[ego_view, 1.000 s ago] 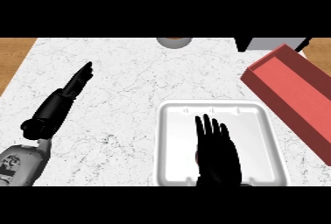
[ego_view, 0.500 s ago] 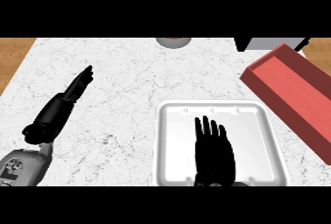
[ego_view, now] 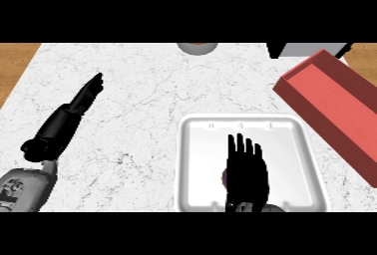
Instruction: Pick the can from the tray and place it in the cardboard box
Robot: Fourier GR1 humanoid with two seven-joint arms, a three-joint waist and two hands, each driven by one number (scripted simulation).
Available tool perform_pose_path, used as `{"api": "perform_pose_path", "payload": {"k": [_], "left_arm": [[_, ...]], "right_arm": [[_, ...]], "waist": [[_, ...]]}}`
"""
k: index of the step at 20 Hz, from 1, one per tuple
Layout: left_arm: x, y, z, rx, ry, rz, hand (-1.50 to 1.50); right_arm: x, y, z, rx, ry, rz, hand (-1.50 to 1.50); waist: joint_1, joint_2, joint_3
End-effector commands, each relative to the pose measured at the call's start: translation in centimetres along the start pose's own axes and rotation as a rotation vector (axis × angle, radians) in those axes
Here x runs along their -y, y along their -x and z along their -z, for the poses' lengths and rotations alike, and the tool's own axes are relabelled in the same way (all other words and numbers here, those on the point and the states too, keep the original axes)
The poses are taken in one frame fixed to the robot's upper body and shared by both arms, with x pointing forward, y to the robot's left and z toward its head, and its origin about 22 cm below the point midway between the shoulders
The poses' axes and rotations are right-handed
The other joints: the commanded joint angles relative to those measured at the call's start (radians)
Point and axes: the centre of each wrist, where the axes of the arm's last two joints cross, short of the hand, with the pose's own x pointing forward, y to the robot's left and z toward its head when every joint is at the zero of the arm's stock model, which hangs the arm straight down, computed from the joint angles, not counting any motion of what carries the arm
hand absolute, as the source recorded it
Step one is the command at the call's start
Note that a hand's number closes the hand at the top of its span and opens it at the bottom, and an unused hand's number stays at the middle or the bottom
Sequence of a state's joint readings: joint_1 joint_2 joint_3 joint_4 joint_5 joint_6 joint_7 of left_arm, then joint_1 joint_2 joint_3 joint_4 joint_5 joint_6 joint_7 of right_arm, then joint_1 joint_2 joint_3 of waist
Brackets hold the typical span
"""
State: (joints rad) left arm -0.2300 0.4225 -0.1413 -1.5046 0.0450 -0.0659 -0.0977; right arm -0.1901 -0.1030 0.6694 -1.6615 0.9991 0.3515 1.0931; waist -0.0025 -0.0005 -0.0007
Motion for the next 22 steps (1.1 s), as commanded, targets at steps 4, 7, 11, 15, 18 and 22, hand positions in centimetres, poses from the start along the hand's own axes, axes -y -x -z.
{"api": "perform_pose_path", "payload": {"k": [4, 7, 11, 15, 18, 22], "left_arm": [[0.9, -0.8, 0.8, 0.003, 0.001, 0.013, 0.0], [1.1, 0.2, -1.2, -0.004, 0.022, -0.006, 0.0], [0.3, -0.9, 1.8, 0.008, 0.008, 0.002, 0.0], [0.8, -0.2, -0.4, -0.004, 0.002, 0.011, 0.0], [1.2, -0.7, -1.6, 0.011, 0.007, 0.01, 0.0], [-1.1, -0.7, 0.6, 0.002, 0.005, 0.002, 0.0]], "right_arm": [[-0.8, -0.9, -0.6, -0.151, -0.032, 0.003, -1.5], [-3.6, -1.3, 0.1, -0.133, -0.051, 0.02, -1.5], [-1.7, 1.4, 1.2, -0.005, -0.009, -0.049, 1.5], [-0.5, 0.0, 2.2, 0.021, 0.082, -0.084, 1.5], [-1.8, 0.5, 1.7, 0.032, 0.134, -0.129, 1.5], [0.1, 2.0, 4.6, 0.224, 0.173, -0.065, 1.5]], "waist": [[-0.001, 0.0, 0.001], [0.007, 0.0, 0.001], [0.0, 0.001, 0.001], [0.005, 0.0, 0.001], [0.006, -0.001, 0.001], [0.006, 0.003, 0.001]]}}
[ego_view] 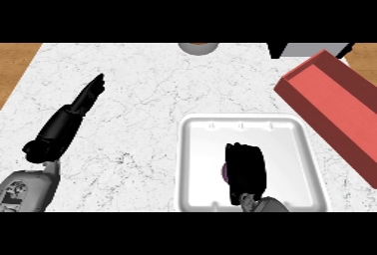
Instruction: Pick the can from the tray and place it in the cardboard box
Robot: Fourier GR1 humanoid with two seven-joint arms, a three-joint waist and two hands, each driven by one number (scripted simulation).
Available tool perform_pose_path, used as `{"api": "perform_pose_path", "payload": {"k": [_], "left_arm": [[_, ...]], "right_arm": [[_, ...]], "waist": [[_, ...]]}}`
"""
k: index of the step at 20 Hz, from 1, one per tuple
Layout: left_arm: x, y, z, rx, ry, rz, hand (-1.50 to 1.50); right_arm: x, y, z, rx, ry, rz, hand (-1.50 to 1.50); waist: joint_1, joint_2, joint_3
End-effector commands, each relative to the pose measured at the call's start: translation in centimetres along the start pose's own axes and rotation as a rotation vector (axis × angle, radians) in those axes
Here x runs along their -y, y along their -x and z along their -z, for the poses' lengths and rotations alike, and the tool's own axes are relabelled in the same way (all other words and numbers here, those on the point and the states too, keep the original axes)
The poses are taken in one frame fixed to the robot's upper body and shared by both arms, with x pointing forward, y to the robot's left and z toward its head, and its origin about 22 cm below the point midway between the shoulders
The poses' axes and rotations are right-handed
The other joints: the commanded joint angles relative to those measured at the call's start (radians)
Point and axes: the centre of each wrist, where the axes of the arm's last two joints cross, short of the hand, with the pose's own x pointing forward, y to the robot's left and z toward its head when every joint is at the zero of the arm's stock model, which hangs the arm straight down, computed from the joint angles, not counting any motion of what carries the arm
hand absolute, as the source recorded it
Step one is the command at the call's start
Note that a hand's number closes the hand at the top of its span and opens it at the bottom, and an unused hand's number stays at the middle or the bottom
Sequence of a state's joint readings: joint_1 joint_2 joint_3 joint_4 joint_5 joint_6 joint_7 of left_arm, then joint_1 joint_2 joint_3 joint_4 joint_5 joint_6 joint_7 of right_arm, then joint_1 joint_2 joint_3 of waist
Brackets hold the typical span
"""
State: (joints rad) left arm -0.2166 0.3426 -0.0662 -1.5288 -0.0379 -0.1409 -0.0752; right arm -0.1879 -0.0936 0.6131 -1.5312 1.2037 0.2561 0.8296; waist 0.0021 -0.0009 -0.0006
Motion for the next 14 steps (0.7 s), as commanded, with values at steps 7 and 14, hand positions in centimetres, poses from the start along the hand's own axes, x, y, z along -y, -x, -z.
{"api": "perform_pose_path", "payload": {"k": [7, 14], "left_arm": [[0.0, -1.0, 0.6, 0.033, 0.016, 0.009, 0.0], [-0.4, -1.0, 1.2, 0.002, 0.023, -0.004, 0.0]], "right_arm": [[5.5, 3.6, 9.5, 0.415, 0.135, 0.165, 1.5], [12.1, 3.2, 10.2, 0.511, 0.377, 0.048, 1.5]], "waist": [[0.037, 0.012, 0.003], [0.005, 0.001, 0.001]]}}
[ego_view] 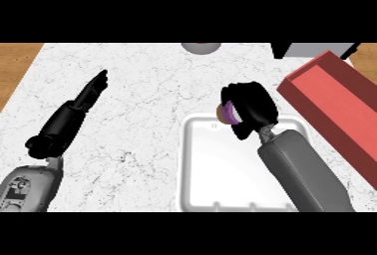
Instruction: Pick the can from the tray and place it in the cardboard box
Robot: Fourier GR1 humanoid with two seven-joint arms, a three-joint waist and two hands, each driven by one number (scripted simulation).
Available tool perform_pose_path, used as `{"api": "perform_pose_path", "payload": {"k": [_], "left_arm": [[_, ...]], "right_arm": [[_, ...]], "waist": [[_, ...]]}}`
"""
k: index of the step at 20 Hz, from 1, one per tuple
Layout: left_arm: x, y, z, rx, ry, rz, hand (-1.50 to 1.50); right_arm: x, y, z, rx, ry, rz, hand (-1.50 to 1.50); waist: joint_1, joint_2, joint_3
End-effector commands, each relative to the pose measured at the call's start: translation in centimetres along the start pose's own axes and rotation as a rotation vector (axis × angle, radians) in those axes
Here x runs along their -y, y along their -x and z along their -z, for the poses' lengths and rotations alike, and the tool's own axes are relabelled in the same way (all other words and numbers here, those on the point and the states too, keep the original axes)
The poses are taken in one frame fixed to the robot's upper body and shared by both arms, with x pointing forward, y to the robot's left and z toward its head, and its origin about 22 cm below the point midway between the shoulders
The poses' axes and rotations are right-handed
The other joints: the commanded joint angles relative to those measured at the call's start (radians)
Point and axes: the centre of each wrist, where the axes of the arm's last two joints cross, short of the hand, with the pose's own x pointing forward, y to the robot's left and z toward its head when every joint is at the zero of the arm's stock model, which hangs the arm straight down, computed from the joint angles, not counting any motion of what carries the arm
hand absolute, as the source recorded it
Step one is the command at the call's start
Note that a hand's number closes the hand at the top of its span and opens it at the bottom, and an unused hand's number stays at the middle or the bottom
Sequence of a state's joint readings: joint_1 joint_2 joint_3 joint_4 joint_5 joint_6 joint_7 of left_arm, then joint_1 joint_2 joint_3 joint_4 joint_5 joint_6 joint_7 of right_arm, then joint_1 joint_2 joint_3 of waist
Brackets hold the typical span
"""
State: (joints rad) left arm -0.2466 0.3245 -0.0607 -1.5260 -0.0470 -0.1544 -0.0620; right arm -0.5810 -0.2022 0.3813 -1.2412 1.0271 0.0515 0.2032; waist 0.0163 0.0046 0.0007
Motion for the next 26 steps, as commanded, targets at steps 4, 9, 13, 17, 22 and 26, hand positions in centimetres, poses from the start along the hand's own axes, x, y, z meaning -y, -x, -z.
{"api": "perform_pose_path", "payload": {"k": [4, 9, 13, 17, 22, 26], "left_arm": [[0.8, 0.2, -1.0, -0.005, -0.022, -0.005, 0.0], [0.0, 0.0, -0.9, -0.018, -0.026, 0.004, 0.0], [-0.6, 0.4, -1.0, 0.004, -0.012, -0.011, 0.0], [-1.8, -0.1, -0.1, -0.007, -0.028, 0.023, 0.0], [0.3, 0.4, -1.2, -0.008, -0.003, 0.02, 0.0], [-0.9, 1.2, 0.1, -0.001, -0.009, -0.003, 0.0]], "right_arm": [[5.5, -0.8, 0.5, -0.033, 0.237, 0.032, 1.5], [9.4, 3.0, -0.1, -0.295, 0.405, 0.19, 1.5], [13.1, 6.8, -0.3, -0.435, 0.486, 0.204, 1.5], [14.6, 11.5, -0.9, -0.521, 0.531, 0.232, 1.5], [14.8, 17.5, -2.2, -0.601, 0.52, 0.189, 1.5], [15.1, 20.5, -2.6, -0.633, 0.358, 0.116, 1.5]], "waist": [[-0.015, -0.008, -0.001], [-0.024, -0.009, 0.0], [-0.018, -0.005, -0.001], [-0.016, -0.002, 0.0], [-0.01, -0.002, -0.001], [-0.015, 0.0, -0.001]]}}
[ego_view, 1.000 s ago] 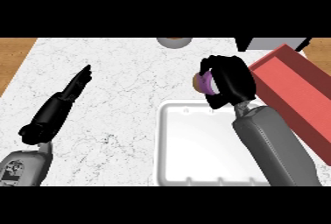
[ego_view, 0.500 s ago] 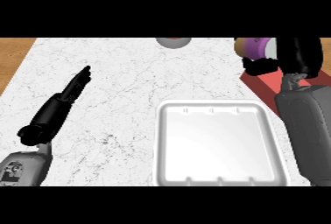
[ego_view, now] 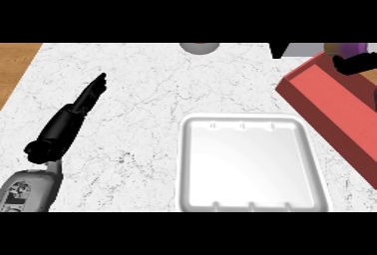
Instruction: Pick the can from the tray and place it in the cardboard box
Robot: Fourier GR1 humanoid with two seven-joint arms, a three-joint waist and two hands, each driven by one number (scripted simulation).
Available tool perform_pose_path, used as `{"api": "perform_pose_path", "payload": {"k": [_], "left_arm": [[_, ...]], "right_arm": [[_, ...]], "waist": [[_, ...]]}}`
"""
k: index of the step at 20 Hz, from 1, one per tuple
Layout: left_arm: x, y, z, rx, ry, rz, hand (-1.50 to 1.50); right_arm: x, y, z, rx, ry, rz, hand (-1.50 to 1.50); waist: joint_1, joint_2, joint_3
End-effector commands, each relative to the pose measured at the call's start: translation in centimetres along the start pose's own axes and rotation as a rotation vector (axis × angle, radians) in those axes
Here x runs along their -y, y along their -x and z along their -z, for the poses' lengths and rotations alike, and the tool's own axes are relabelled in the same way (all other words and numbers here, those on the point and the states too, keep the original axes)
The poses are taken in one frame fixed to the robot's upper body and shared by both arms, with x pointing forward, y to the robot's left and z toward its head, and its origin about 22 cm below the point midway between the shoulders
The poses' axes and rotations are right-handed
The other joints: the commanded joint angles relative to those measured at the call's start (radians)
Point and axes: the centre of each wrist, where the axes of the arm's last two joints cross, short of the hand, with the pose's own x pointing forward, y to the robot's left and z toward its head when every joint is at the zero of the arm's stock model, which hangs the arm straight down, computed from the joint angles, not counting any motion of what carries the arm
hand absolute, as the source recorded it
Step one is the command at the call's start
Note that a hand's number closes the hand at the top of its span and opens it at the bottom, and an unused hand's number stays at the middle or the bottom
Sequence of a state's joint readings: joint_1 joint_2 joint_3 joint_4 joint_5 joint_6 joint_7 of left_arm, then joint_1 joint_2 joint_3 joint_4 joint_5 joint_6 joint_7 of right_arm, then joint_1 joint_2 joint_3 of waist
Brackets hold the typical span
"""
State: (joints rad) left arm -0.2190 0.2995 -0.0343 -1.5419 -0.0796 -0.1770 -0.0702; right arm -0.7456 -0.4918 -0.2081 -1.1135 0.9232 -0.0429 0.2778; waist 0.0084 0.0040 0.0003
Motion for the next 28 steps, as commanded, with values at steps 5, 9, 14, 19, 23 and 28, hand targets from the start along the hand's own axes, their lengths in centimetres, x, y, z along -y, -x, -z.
{"api": "perform_pose_path", "payload": {"k": [5, 9, 14, 19, 23, 28], "left_arm": [[-0.2, -0.2, 0.4, 0.008, 0.006, -0.002, 0.0], [0.2, -1.0, 0.3, 0.02, 0.004, 0.017, 0.0], [-0.7, 0.2, -0.4, 0.016, 0.023, 0.005, 0.0], [1.2, 0.3, 0.6, 0.011, 0.008, 0.014, 0.0], [-0.2, -0.7, 0.1, 0.017, 0.011, -0.007, 0.0], [1.0, 0.8, -0.1, -0.009, 0.0, -0.011, 0.0]], "right_arm": [[0.9, 8.2, 2.0, -0.14, -0.343, -0.101, 1.5], [1.4, 11.8, 2.2, -0.13, -0.437, -0.087, 1.5], [0.7, 13.1, 2.4, -0.207, -0.593, -0.172, 1.5], [-0.8, 13.9, 1.7, -0.029, -0.684, -0.058, -1.5], [0.8, 14.7, 2.2, 0.058, -0.496, 0.166, -1.5], [1.2, 13.8, 3.2, 0.03, -0.23, 0.758, -1.5]], "waist": [[0.006, 0.004, 0.0], [0.016, 0.004, 0.001], [0.018, 0.004, 0.0], [0.008, 0.003, 0.001], [0.019, 0.003, 0.003], [-0.006, -0.001, 0.005]]}}
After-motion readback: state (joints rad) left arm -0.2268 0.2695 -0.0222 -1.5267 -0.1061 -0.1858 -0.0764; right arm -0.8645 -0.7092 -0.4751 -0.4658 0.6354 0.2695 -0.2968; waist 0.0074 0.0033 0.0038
